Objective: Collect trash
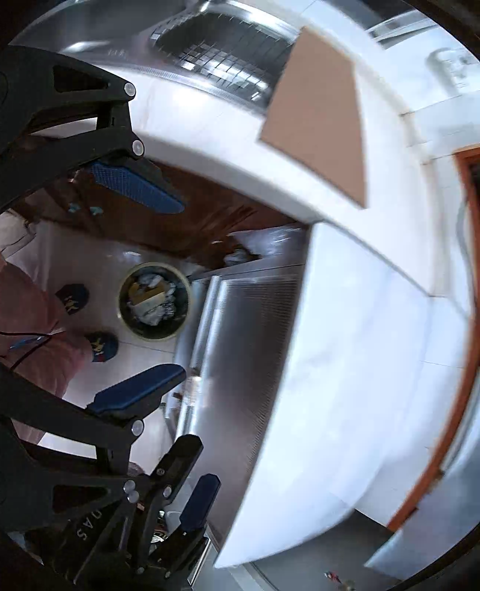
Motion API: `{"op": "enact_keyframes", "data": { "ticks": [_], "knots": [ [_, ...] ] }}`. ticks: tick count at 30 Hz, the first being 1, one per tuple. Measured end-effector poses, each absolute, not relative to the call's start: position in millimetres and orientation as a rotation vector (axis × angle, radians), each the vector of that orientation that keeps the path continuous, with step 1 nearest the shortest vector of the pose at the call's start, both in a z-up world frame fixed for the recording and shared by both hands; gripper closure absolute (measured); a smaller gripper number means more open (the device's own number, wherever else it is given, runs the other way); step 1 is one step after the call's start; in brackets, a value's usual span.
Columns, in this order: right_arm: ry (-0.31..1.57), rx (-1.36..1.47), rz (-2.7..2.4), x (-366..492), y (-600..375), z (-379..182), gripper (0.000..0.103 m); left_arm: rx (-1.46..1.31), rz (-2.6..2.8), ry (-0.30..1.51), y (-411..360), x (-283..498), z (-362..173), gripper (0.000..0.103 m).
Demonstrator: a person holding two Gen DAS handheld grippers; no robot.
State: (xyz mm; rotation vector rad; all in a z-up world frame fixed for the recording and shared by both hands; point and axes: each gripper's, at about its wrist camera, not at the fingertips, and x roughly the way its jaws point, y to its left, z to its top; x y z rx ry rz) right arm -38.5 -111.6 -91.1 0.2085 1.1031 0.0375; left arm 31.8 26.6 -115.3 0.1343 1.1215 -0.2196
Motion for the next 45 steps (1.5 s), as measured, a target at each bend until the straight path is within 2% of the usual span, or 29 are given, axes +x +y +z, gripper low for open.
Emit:
{"op": "enact_keyframes", "data": {
  "ticks": [7,12,19,26,45],
  "knots": [
    [0.999,0.202,0.021,-48.7,-118.5,-6.7,0.042,0.160,-0.219,1.015,18.3,20.0,-54.0,0.021],
    [0.929,0.197,0.016,-61.4,-121.6,38.5,0.038,0.161,-0.204,0.944,16.7,11.8,-11.9,0.021],
    [0.835,0.181,0.019,-80.3,-116.4,104.6,0.037,0.117,-0.177,0.888,22.3,6.9,31.4,0.021],
    [0.794,0.154,0.015,-84.9,-101.7,121.7,0.036,0.102,-0.152,0.856,25.0,1.9,47.0,0.021],
    [0.764,0.133,0.010,-75.3,-98.2,111.5,0.036,0.103,-0.129,0.830,27.8,6.0,46.8,0.021]
  ]
}}
